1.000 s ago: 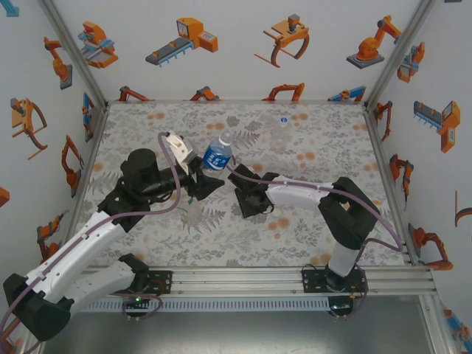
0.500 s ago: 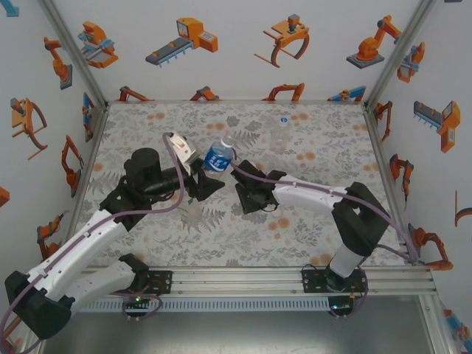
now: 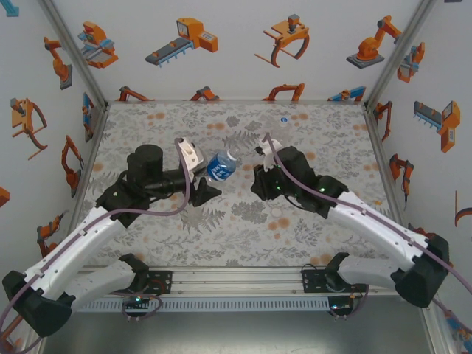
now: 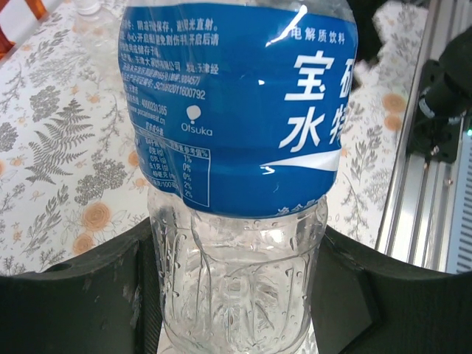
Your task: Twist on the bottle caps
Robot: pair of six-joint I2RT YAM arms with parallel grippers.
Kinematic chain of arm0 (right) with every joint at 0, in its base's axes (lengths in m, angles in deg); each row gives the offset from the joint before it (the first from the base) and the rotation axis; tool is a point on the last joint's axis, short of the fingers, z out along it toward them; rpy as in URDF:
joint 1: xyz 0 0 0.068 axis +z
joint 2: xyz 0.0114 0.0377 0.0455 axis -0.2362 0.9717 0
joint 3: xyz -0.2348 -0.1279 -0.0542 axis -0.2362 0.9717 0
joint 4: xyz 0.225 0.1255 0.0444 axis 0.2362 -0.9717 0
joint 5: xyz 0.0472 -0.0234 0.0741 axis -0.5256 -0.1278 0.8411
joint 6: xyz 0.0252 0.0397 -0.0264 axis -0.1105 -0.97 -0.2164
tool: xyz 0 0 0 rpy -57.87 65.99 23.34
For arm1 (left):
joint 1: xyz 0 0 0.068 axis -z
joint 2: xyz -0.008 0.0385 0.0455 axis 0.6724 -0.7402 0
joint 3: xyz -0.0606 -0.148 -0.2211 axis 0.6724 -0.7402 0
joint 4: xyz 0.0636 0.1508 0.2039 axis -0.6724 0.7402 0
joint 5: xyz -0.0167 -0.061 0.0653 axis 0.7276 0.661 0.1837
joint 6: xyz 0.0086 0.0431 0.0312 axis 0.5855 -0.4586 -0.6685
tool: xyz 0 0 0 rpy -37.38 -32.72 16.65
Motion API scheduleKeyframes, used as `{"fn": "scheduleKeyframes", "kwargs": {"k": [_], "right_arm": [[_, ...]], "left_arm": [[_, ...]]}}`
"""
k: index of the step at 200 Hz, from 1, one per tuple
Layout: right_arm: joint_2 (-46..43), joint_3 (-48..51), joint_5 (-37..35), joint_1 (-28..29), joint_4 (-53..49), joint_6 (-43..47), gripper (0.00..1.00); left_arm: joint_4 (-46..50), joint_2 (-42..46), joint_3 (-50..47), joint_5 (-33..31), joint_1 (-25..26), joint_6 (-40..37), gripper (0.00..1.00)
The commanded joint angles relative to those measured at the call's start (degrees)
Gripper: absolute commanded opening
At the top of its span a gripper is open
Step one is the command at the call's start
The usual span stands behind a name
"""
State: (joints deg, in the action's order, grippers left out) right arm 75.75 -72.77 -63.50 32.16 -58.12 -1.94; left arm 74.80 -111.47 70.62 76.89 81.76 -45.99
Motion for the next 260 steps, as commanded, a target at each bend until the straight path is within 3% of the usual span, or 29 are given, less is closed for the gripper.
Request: {"fn": "scheduleKeyframes", "kwargs": {"k": [1,40,86,147,260], "right_arm": [[-5.39,-0.95,6.39,-0.03,1.19,11.4,0.21],[-12.16,-3.67,17.32,-0.03,0.14,22.72,0.16],[-14.31,-9.15,27.76,0.05,-7.69,31.57,0.12],[-14.47,-8.67,41.3,0.05,-3.71,32.27,0.1],[-11.98,-7.56,41.61,0.09,1.78,30.42,0.1]], "left_arm": [[5.52,0.47,2.63,2.24,1.24,-8.01,0.0],[14.19,-0.24,4.93,1.08,4.83,-19.26,0.0],[16.19,1.49,4.19,-0.59,7.66,-26.04,0.0],[16.19,2.67,3.34,-0.46,9.14,-28.6,0.0],[16.03,1.63,3.72,1.55,9.89,-29.11,0.0]]}}
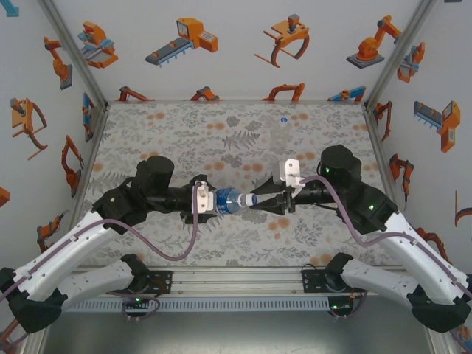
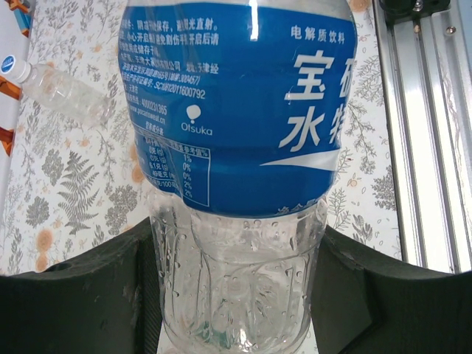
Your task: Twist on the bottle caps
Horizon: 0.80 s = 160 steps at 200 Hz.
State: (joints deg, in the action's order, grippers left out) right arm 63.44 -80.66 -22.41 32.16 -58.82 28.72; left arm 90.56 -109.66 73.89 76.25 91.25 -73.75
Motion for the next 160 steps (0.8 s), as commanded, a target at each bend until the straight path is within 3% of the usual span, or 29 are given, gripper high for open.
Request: {"fn": "scheduleKeyframes", "kwargs": {"k": [1,160], "right_arm": [[0.29,0.33,0.45,0.08,2.49,-0.2,0.1],[2.77,-2.07,-0.62,0.66,-5.58,5.48,0.05]], "left_arm": [[0.26,-0.19,0.4,2.19,0.4,-1.32,0.0],[-1.22,-1.63,1.67,3.06,0.5,2.32,0.0]]}}
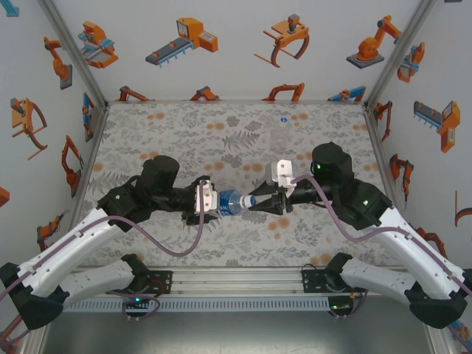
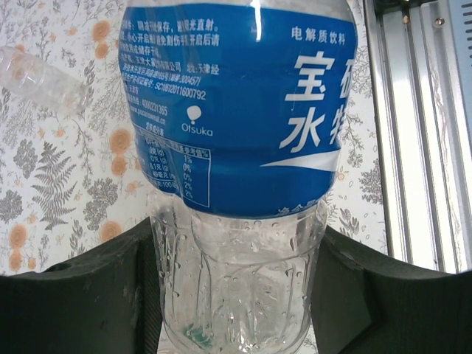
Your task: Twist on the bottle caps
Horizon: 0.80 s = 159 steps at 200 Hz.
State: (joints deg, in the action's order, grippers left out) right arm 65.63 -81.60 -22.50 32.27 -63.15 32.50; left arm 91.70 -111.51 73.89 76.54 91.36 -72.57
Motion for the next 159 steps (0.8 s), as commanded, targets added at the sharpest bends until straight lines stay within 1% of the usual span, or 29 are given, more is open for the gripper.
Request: {"fn": "scheduleKeyframes", "kwargs": {"k": [1,24,48,81,102,116,143,159], "right_arm": [[0.65,-1.12,-0.56,0.56,-1.25,1.65,0.05],[0.94,-0.65,-2.33,0.51,-1.0,-1.07,0.05],[0.82,0.58,-4.9,0.55,0.69,-8.54,0.04],[-0.33,3.91,-7.36,0.56,4.81,-24.77,0.03],[-0.36,5.04,-11.48,0.55,5.78,-37.66,0.01],[0.16,4.75,-12.89,0.56,3.78,-44.6,0.0],[1.57,3.39,-17.75,0.56,-2.61,-58.58,0.0],[2.11,3.39,-19.09,0.56,-4.41,-67.19,0.0]], "left_arm": [[-2.32,0.2,1.67,2.78,0.38,1.1,0.0],[-2.59,0.01,1.77,2.65,0.38,1.65,0.0],[-4.09,0.0,1.59,1.74,0.38,3.02,0.0],[-5.63,-0.02,0.97,0.58,0.44,3.25,0.0],[-6.13,-0.36,0.73,-0.33,0.38,3.08,0.0],[-6.68,-0.58,0.62,-0.46,0.43,2.64,0.0],[-6.96,-0.96,0.68,-0.91,0.43,2.29,0.0],[-7.29,-1.2,0.53,-1.04,0.43,2.11,0.0]]}}
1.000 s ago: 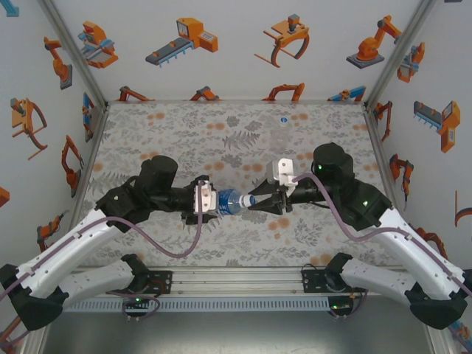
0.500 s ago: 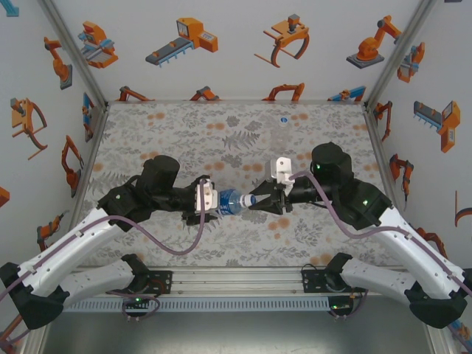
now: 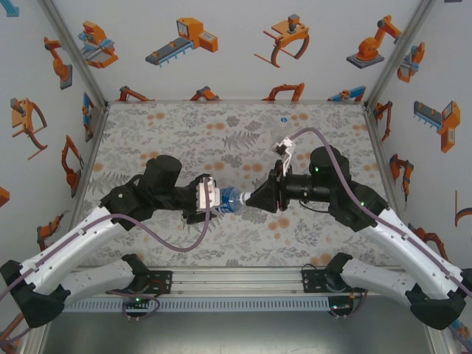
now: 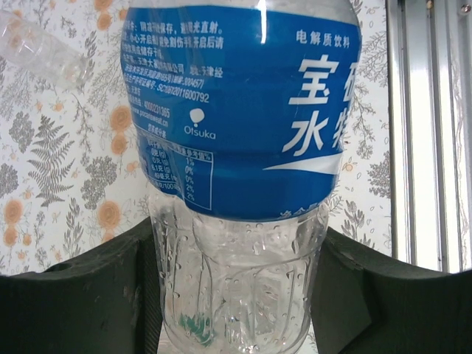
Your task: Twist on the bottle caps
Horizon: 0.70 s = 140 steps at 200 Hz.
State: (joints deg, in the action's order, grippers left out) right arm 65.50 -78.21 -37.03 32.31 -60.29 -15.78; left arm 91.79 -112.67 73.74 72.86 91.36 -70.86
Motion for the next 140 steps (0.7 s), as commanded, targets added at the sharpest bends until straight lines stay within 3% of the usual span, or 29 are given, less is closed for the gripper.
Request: {"fn": "scheduleKeyframes", "kwargs": {"k": [1,35,52,67,91,140], "right_arm": [[2.24,-0.01,-4.67,0.52,-7.32,-19.36,0.0],[2.52,0.93,-7.32,0.47,-8.45,-37.57,0.08],[2.83,1.52,-7.43,0.51,-7.54,-42.48,0.12],[2.88,1.19,-7.6,0.47,-6.83,-43.1,0.22],[2.63,-0.43,-9.39,0.47,-8.29,-41.27,0.28],[3.7,-5.87,-11.4,0.52,-12.2,-33.38,0.56]], "left_arm": [[-7.38,-0.02,0.69,2.61,0.45,0.4,0.0],[-7.9,-0.78,0.68,2.32,0.48,-0.06,0.0],[-8.23,-1.29,0.86,2.46,0.51,-0.51,0.0],[-8.35,-1.8,1.04,3.06,0.52,-1.45,0.0],[-8.35,-1.96,0.63,3.9,0.65,-2.62,0.0],[-7.03,-2.46,0.47,3.46,0.73,-3.01,0.0]]}}
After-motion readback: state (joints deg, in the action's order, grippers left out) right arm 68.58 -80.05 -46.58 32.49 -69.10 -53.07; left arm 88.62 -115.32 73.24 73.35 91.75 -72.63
